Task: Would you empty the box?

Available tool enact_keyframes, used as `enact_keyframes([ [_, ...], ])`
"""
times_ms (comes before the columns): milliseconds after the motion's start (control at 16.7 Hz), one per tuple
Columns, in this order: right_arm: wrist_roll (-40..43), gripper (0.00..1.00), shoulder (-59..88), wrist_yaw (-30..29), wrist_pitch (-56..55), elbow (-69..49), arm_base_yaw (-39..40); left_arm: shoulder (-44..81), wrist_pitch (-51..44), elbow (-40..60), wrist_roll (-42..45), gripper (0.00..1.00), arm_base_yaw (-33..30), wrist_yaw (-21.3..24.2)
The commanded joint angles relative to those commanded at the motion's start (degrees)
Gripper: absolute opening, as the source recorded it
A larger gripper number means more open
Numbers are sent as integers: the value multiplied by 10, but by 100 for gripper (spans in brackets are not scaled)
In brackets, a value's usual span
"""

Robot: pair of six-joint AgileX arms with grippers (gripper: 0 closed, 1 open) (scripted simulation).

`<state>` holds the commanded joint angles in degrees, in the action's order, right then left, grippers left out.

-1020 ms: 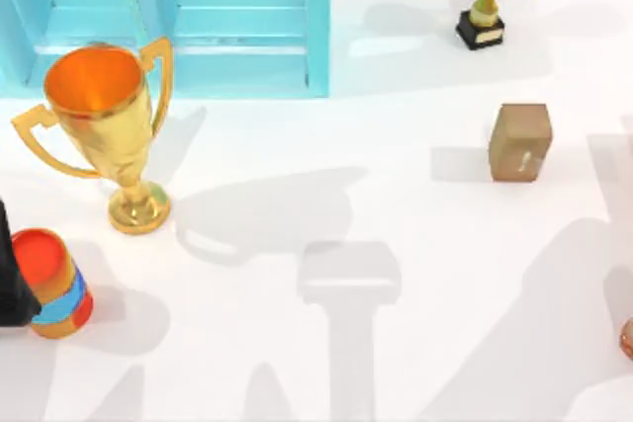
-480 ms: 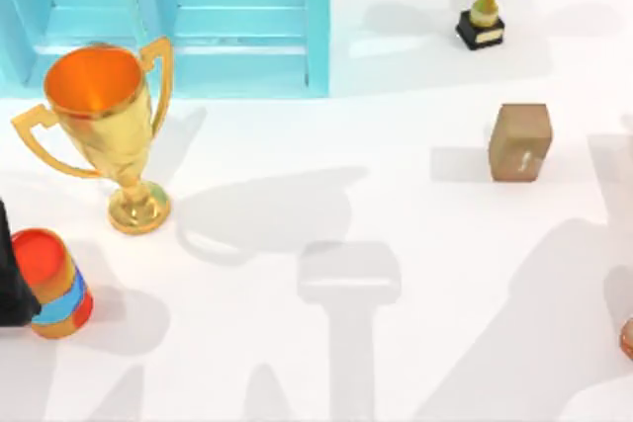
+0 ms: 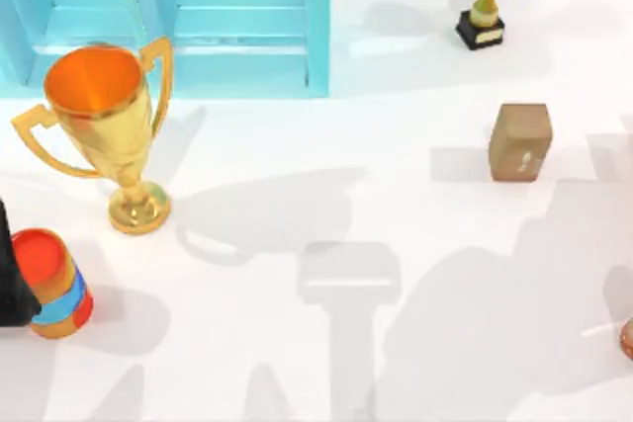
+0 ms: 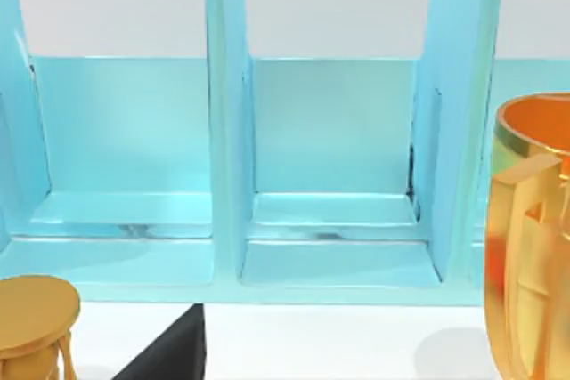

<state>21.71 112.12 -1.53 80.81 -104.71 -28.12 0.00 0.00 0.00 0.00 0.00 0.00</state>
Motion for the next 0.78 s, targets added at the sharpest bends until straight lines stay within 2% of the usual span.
enact_keyframes([
  [360, 17, 0, 48, 16, 75, -106, 15, 0, 0, 0, 0, 100, 0, 0],
  [780, 12, 0, 52, 17, 74, -110, 23, 0, 0, 0, 0, 100, 0, 0],
])
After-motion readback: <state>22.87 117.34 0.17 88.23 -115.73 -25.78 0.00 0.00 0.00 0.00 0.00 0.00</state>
